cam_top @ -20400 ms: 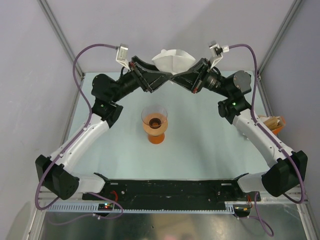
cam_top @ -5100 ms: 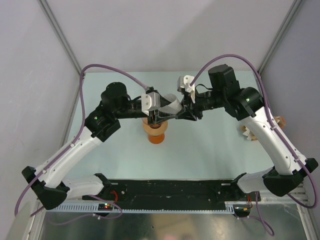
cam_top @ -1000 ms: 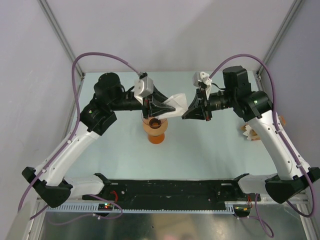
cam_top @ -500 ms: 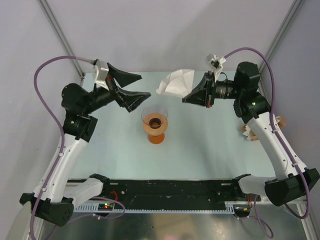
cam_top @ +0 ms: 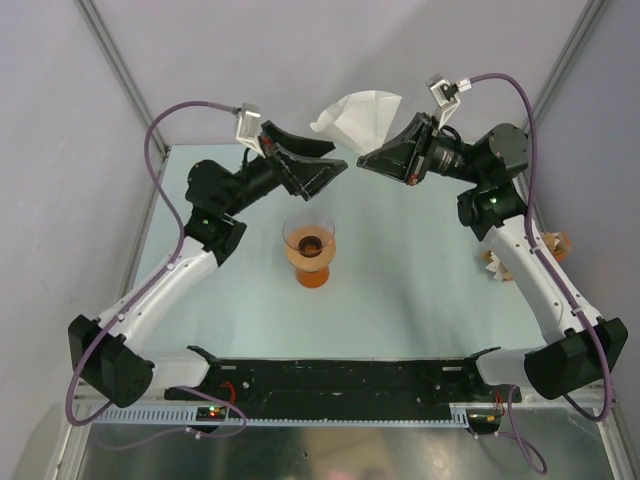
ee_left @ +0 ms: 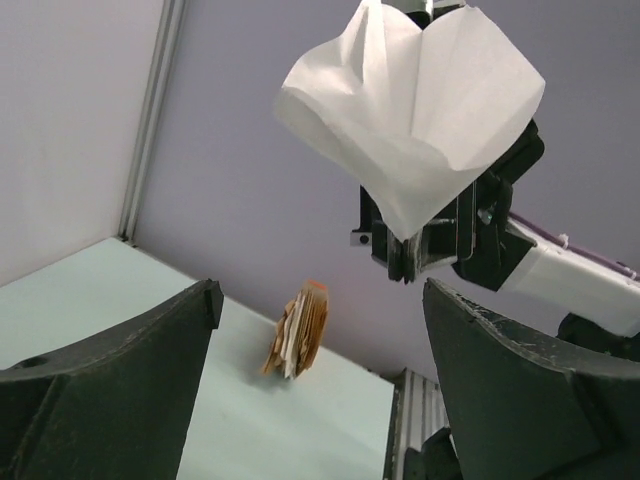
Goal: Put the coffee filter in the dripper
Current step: Place the coffee filter in the coffee dripper.
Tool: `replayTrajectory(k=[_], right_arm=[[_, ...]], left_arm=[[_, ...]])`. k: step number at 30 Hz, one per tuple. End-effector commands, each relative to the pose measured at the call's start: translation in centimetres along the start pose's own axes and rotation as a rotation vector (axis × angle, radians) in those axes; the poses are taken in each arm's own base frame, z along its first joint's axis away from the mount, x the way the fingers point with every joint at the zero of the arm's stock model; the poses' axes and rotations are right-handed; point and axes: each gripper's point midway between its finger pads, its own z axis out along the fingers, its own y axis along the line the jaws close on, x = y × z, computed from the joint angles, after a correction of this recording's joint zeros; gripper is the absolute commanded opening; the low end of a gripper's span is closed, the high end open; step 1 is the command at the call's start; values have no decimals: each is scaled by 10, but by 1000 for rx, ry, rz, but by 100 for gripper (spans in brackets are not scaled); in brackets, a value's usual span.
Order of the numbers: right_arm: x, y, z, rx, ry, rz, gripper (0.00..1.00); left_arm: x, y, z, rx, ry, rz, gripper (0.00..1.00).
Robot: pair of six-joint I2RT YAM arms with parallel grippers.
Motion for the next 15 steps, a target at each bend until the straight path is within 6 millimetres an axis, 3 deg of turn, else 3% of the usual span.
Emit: replayTrajectory(k=[1, 9, 15], right_arm=[[-10, 14, 1, -9, -53, -15, 0], [-4, 14, 3, -1, -48, -5, 0], [-3, 16, 0, 0, -53, -14, 0]], left_arm=[[-44, -37, 15, 87, -164, 3, 88], [-53, -44, 28, 110, -207, 4, 79], [-54, -43, 28, 102, -211, -16, 37]])
